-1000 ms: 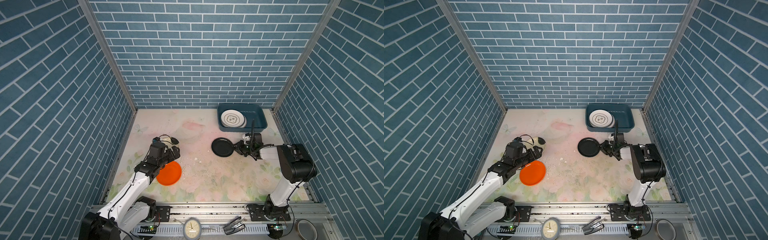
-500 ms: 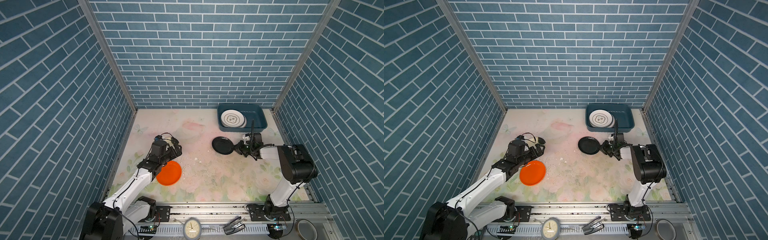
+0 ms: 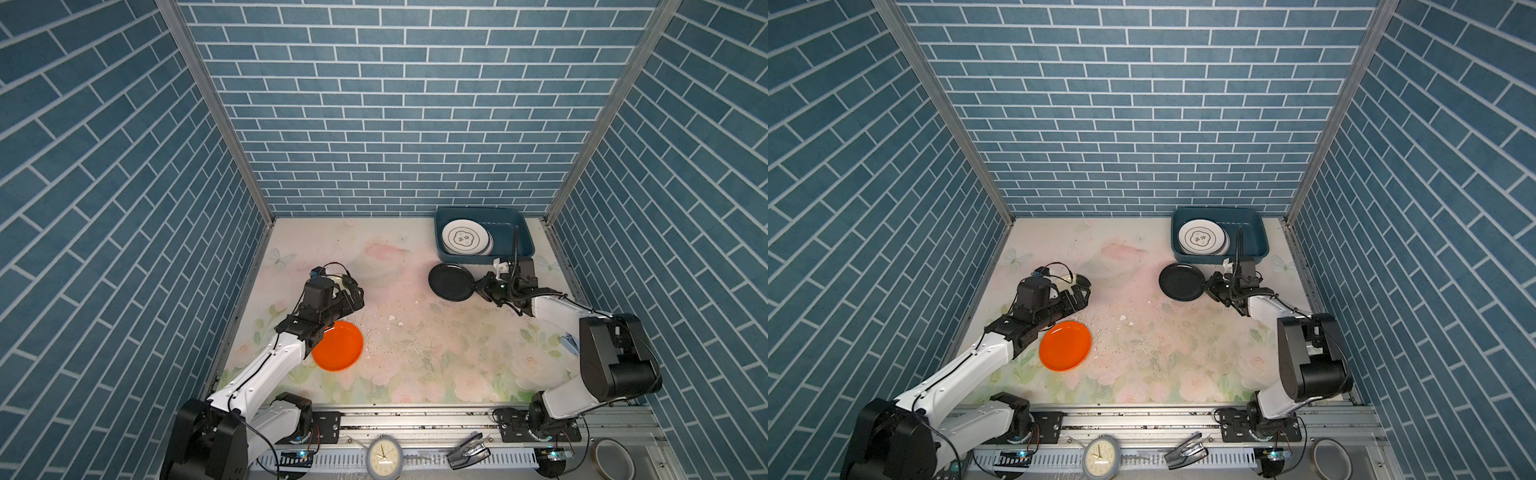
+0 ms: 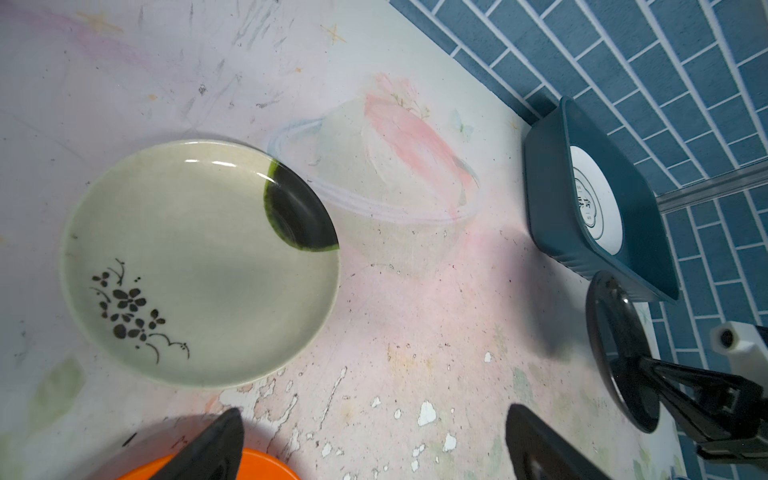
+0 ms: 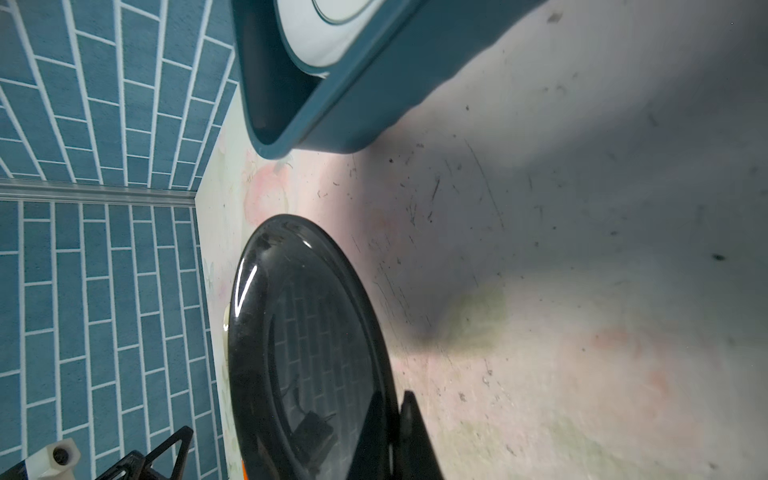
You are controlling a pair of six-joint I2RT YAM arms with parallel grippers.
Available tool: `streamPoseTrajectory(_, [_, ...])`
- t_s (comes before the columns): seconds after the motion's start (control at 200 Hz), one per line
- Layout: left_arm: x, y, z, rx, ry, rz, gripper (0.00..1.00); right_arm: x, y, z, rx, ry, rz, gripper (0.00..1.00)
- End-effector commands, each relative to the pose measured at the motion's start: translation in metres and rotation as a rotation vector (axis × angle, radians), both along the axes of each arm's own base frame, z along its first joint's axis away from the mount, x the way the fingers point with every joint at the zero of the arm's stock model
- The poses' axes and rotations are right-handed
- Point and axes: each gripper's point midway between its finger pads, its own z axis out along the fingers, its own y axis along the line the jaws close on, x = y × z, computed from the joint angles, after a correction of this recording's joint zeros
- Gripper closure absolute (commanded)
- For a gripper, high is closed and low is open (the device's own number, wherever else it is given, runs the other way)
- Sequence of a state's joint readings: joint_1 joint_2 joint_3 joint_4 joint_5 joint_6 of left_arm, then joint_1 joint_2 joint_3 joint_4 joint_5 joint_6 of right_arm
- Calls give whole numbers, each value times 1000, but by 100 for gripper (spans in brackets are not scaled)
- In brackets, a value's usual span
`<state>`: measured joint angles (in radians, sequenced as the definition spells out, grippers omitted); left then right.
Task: Place the plates into the plastic bin on the countertop
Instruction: 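Close the right gripper on the black plate's rim and tilt it upright, then carry the upright black plate into the teal bin against the stacked plates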
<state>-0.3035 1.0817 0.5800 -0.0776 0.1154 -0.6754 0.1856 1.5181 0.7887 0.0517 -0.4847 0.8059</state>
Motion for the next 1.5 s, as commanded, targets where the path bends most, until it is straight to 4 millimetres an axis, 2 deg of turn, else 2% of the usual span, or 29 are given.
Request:
streamPoseTrajectory(0.0, [8, 5, 9, 41, -22, -1, 0, 6, -8, 23, -65, -50, -17, 100])
streamPoseTrajectory(0.135, [9, 9, 9, 70, -30, 6, 1, 13, -21, 40, -146, -89, -54, 100])
streamPoseTrajectory(0.3, [9, 15, 11, 107, -53, 9, 0, 29, -23, 64, -162, -147, -52, 100])
streamPoseTrajectory(0.545, [8, 26, 14, 183, -81, 14, 0, 59, -28, 86, -160, -170, -76, 100])
streamPoseTrajectory(0.705, [5, 29, 8, 205, -87, 12, 0, 83, -42, 97, -188, -187, -128, 100])
streamPoseTrajectory(0.825, [2, 28, -5, 213, -60, -7, 0, 103, -51, 101, -205, -188, -149, 100])
streamPoseTrajectory(1.085, [2, 24, -3, 215, -64, -35, 1, 145, -59, 92, -256, -188, -161, 100])
streamPoseTrajectory(1.266, [-1, 30, 2, 233, -88, -13, 0, 172, -55, 66, -246, -135, -135, 100])
streamPoseTrajectory(1.496, [-2, 32, 1, 243, -84, -10, 0, 203, -44, 51, -215, -104, -95, 100])
